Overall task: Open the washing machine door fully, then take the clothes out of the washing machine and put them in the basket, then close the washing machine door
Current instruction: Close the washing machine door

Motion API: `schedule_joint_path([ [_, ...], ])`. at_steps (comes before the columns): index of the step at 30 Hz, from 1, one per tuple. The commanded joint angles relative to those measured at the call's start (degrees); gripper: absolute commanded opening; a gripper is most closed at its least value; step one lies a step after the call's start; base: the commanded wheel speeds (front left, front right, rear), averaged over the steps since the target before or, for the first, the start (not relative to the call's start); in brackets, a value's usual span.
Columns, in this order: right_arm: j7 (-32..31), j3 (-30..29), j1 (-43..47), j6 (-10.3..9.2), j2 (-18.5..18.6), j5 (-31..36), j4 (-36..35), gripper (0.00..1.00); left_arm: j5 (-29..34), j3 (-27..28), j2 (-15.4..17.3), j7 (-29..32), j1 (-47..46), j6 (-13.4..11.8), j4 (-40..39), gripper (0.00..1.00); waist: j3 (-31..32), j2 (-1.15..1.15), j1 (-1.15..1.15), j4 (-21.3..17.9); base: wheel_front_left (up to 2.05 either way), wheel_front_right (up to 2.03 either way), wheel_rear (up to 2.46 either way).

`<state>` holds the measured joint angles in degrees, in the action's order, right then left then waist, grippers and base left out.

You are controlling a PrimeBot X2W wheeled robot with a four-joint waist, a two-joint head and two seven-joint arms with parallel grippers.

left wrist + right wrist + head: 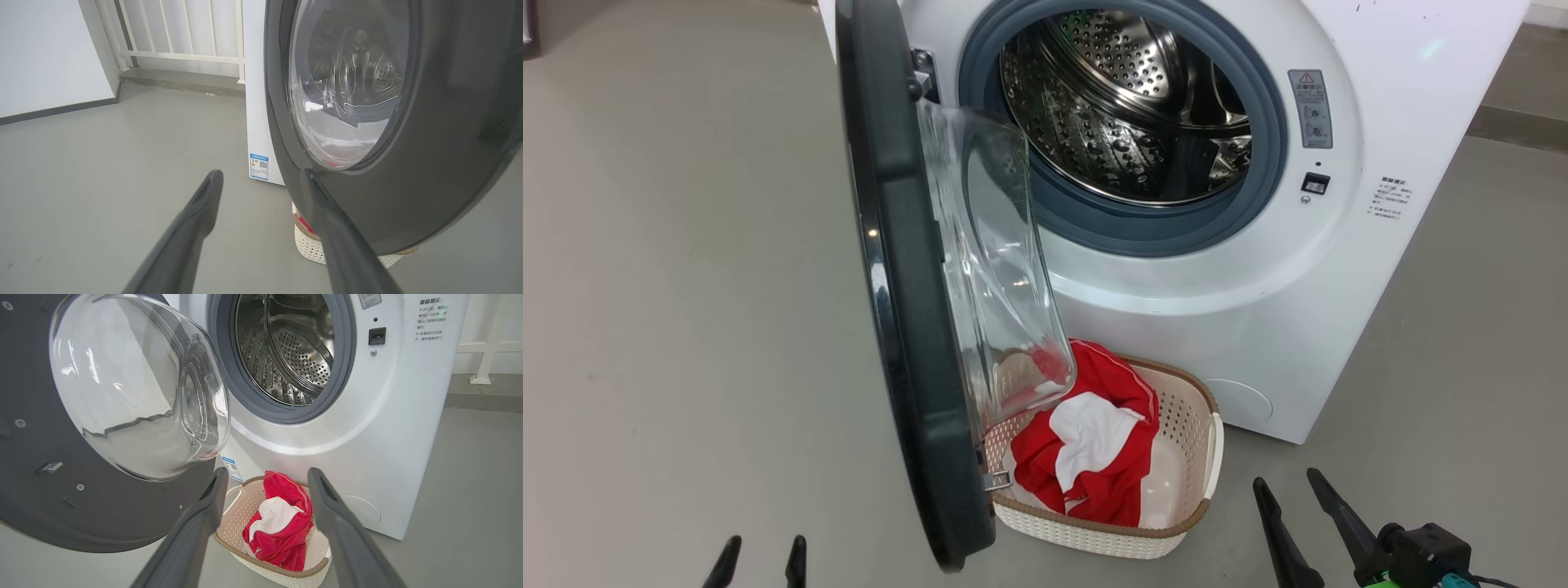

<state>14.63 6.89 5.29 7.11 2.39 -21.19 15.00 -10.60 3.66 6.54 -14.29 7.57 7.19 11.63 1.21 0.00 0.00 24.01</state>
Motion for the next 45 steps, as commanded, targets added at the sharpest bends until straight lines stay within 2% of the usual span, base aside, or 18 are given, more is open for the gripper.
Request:
schedule_joint_path([
  [1, 0.37, 1.20, -2.14, 0.37, 0.49, -0.30, -1.44, 1.00, 0.47, 2.13, -0.06, -0.71, -0.63, 0.30, -1.35, 1.00, -0.08, 0.00, 0.00, -0.01, 0.00, 0.00, 0.00],
  [15, 0.37, 1.09, -2.46, 0.37, 0.49, -0.30, -1.18, 1.00, 0.42, 2.56, -1.01, -0.71, -1.38, 0.30, -1.36, 1.00, -0.50, 0.00, 0.00, -0.55, 0.00, 0.00, 0.00],
  [20, 0.37, 1.09, -2.41, 0.37, 0.49, -0.39, -1.22, 1.00, -2.83, 2.57, -1.41, -0.71, -1.82, 0.30, -1.58, 1.00, -0.54, 0.00, 0.00, -0.60, 0.00, 0.00, 0.00],
  [21, 0.37, 1.10, -2.41, 0.37, 0.49, -0.40, -1.21, 1.00, -5.10, 2.74, -1.68, -0.71, -2.13, 0.30, -1.61, 0.75, -0.56, 0.00, 0.00, -0.60, 0.00, 0.00, 0.00],
  [23, 0.37, 1.15, -2.47, 0.37, 0.49, -0.41, -1.19, 1.00, -9.97, 3.21, -1.97, -0.71, -2.95, 0.30, -1.79, 0.00, -0.63, 0.00, 0.00, -0.66, 0.00, 0.00, 0.00],
  [27, 0.37, 1.31, -2.45, 0.37, 0.49, -0.53, -1.15, 1.00, -20.90, 3.90, -1.54, -0.71, -4.99, 0.30, -2.99, 0.00, -0.62, 0.00, 0.00, -0.98, 0.00, 0.00, 0.00],
  [29, 0.37, 1.44, -2.40, 0.37, 0.49, -0.57, -1.12, 1.00, -29.52, 4.02, -1.31, -0.71, -6.04, 0.30, -3.44, 0.00, -0.62, 0.00, 0.00, -1.25, 0.00, 0.00, 0.00],
  [32, 0.37, 1.65, -2.35, 0.37, 0.49, -0.70, -1.12, 1.00, -41.02, 3.11, 1.15, -0.71, -7.27, 0.30, -4.69, 0.00, -0.65, 0.00, 0.00, -1.82, 0.00, 0.00, 0.00],
  [36, 0.37, 1.83, -2.34, 0.37, 0.49, -0.86, -1.10, 1.00, -59.40, 0.22, 4.65, -0.30, -7.99, 0.30, -7.69, 0.00, -0.77, 0.00, 0.00, -2.83, 0.00, 0.00, 0.00],
  [38, 0.37, 1.75, -2.30, 0.37, 0.49, -0.86, -1.16, 1.00, -67.81, -1.55, 6.78, 3.14, -7.79, 0.30, -8.98, 0.00, -0.91, 0.00, 0.00, -3.20, 0.00, 0.00, 0.00],
  [40, 0.37, 1.78, -2.33, 0.37, 0.49, -0.81, -1.26, 1.00, -75.94, -3.17, 8.25, 9.50, -7.70, 0.30, -10.66, 0.00, -1.25, 0.00, 0.00, -3.69, 0.00, 0.00, 0.00],
  [43, 0.37, 1.61, -2.68, 0.37, 0.49, -0.64, -1.33, 1.00, -83.26, -4.34, 10.55, 19.10, -7.33, 0.30, -12.73, 0.00, -2.00, 0.00, 0.00, -4.32, 0.00, 0.00, 0.00],
  [45, 0.37, 1.51, -2.97, 0.37, 0.49, -0.52, -1.38, 1.00, -85.21, -4.73, 11.51, 24.31, -7.16, 0.30, -13.82, 0.00, -2.51, 0.00, 0.00, -4.72, 0.00, 0.00, 0.00],
])
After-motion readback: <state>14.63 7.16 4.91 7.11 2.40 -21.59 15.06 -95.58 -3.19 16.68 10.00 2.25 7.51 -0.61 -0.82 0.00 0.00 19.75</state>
